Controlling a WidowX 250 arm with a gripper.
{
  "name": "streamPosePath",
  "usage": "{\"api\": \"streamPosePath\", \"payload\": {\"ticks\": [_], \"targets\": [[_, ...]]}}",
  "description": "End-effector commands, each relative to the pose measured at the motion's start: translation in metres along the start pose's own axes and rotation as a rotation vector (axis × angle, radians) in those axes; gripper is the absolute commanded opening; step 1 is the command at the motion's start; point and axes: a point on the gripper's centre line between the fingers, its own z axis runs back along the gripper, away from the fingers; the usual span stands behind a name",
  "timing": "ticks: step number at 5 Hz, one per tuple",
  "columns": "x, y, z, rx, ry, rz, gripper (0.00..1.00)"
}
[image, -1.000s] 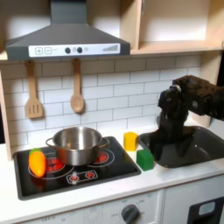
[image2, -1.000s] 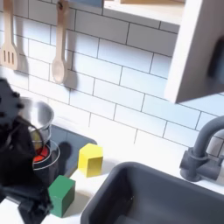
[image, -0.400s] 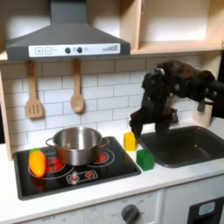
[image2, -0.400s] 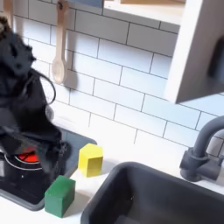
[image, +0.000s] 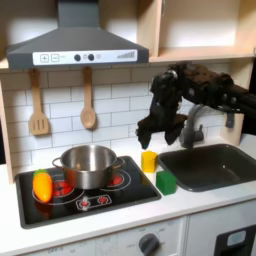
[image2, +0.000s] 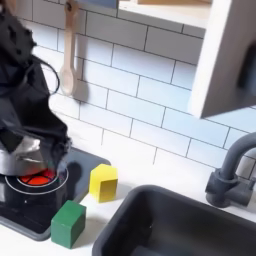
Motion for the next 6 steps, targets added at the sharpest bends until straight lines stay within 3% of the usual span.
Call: {"api": "streamPosePath", "payload": {"ticks": [1, 5, 6], "targets": [[0.0094, 0.0014, 0.0117, 0.004, 0.011, 0.052, 1.0], [0.0095, 0.0033, 0.0107, 0.006, 0.009, 0.058, 1.0], [0.0192, 0.0071, 0.0043, 0.022, -0.026, 0.055, 1.0]]}}
